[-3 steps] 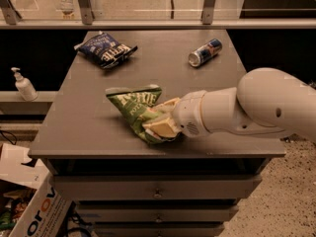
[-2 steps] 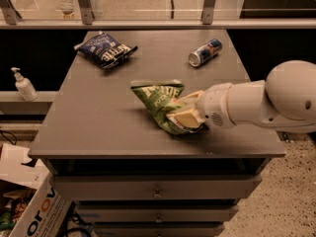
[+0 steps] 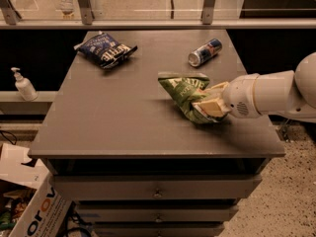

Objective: Move green jalapeno chip bag near redbull can

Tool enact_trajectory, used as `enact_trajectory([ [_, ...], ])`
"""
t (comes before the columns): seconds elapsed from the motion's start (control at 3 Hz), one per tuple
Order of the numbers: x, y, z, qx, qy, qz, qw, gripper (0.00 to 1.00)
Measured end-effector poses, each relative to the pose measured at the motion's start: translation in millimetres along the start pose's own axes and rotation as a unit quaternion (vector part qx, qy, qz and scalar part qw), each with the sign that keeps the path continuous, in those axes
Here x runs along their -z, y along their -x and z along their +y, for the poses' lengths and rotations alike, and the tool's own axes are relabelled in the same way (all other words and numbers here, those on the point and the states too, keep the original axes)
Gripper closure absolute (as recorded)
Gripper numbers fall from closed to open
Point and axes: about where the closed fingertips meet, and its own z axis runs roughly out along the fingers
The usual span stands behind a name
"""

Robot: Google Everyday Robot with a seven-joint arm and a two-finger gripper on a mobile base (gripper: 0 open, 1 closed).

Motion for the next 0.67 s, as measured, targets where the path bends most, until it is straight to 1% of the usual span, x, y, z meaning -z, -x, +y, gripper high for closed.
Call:
enact_trajectory([
  [0.33,-1,-1,0,0.004,-0.008,0.006,0.9999,1.0],
  [0.67,1,7,-34,0.023,-0.051,0.012,0.9984,1.0],
])
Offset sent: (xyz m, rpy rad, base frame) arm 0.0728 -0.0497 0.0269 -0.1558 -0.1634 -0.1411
